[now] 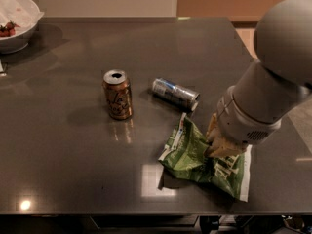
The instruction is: Move green jalapeno chip bag near orange can
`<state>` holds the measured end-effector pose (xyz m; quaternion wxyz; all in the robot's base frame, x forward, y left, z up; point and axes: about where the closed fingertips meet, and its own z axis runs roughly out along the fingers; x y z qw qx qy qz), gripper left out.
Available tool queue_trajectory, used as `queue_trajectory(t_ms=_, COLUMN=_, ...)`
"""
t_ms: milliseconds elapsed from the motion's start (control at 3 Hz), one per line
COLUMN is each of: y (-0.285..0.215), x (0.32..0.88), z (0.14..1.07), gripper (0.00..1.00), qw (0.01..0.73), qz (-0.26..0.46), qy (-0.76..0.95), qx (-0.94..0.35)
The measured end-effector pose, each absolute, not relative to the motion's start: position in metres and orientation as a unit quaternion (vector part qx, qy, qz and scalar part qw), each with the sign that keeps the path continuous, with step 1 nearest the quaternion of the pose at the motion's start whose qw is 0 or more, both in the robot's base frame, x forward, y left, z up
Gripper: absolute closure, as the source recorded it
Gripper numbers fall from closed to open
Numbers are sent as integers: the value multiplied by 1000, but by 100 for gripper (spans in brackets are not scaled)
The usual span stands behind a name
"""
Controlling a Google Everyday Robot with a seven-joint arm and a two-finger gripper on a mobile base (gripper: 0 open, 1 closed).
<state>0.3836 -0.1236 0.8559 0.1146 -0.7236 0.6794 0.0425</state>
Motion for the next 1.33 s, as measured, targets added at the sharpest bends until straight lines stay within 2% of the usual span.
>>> queue_trajectory(t_ms=333, y=-101, x=393, z=879, gripper=100, qw=124, qz=52, qy=672, qx=-728)
queue_trajectory(t_ms=1000, y=-46, x=422, z=899, gripper=100, qw=139, qz=90, qy=658, qx=-735)
queue_trajectory(t_ms=1333, y=-32, x=437, z=892, gripper=82, qw=139, qz=103, qy=663, qx=-728)
